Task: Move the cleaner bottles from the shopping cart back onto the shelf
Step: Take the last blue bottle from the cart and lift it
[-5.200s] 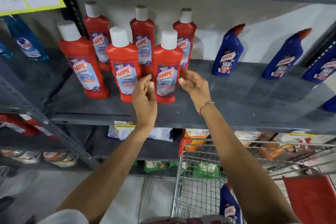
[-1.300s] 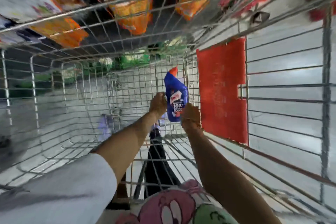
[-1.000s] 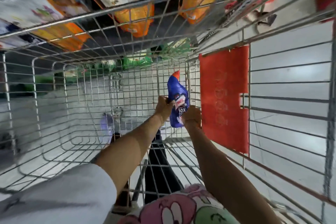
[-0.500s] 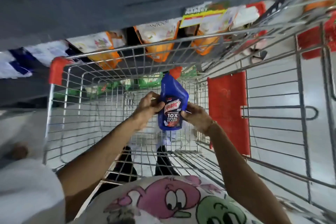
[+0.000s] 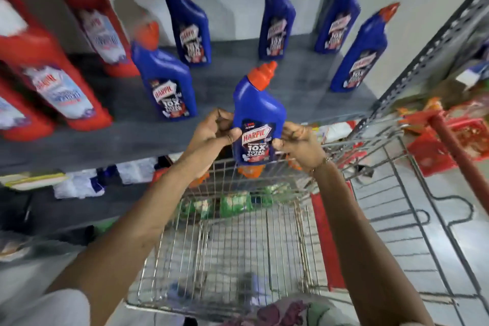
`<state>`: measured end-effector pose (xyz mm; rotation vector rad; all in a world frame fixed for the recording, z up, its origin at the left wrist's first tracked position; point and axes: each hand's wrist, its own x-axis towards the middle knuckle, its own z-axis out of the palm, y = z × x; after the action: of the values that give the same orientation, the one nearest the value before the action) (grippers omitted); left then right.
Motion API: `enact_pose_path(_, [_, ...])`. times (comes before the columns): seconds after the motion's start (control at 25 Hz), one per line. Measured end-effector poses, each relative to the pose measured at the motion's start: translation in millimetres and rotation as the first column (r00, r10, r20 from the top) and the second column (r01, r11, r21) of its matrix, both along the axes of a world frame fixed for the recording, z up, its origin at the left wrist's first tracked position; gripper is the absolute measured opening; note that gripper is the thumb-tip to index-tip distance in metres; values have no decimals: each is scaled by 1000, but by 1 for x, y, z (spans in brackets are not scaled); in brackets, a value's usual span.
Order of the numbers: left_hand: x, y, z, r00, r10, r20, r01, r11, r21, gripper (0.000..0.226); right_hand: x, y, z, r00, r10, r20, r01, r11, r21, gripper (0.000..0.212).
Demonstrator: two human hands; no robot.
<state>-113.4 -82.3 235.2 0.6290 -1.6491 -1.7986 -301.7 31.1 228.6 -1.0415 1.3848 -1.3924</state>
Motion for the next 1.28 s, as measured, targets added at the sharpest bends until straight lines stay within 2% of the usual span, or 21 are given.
enact_pose_path(0.12, [-19, -26, 31, 999, 15, -47, -19, 997, -81, 24, -19, -34, 30, 999, -16, -35, 12, 994, -110, 42])
enact_pose_path(0.24, [-42, -46, 44, 997, 57, -47, -62, 992, -107, 25, -40, -61, 40, 995, -59, -84, 48, 990, -134, 50])
enact_pose_path(0.52, [-79, -69, 36, 989, 146, 20, -143, 985, -94, 25, -69, -96, 23, 994, -100, -46, 98, 994, -54, 46])
enact_pose_path(0.76, [-89, -80, 24, 981, 181, 67, -174, 980, -93, 25, -76, -109, 16, 998, -61, -2, 61, 998, 17, 51])
enact_pose_path(0.92, [-94, -78, 29, 971, 203, 126, -197, 979, -57, 15, -82, -115, 17, 997, -22, -79, 26, 999, 45, 51])
enact_pose_path(1.0, [-87, -68, 29, 962, 211, 174, -207, 978, -41, 29, -90, -116, 14, 993, 28, -112, -17, 994, 104, 59])
enact_pose_path(1.04, [-78, -59, 22, 943, 265, 200, -262, 964, -41, 36, -94, -115, 11, 993, 48, -109, -33, 990, 137, 64])
enact_pose_path(1.12, [-49, -35, 0, 845, 470, 254, -461, 882, -99, 32, -99, -115, 4, 993, 55, -104, -35, 982, 185, 66])
enact_pose_path(1.16, [-33, -23, -12, 765, 591, 255, -578, 805, -133, 27, -99, -114, -1, 992, 57, -112, -34, 980, 194, 64])
enact_pose_path(1.2, [-20, -15, -20, 671, 710, 215, -694, 703, -155, 22, -97, -115, -4, 991, 61, -119, -37, 980, 194, 61])
enact_pose_path(1.28, [-3, -19, -24, 512, 855, 77, -841, 518, -158, 32, -93, -116, -5, 985, 62, -160, -32, 982, 189, 57])
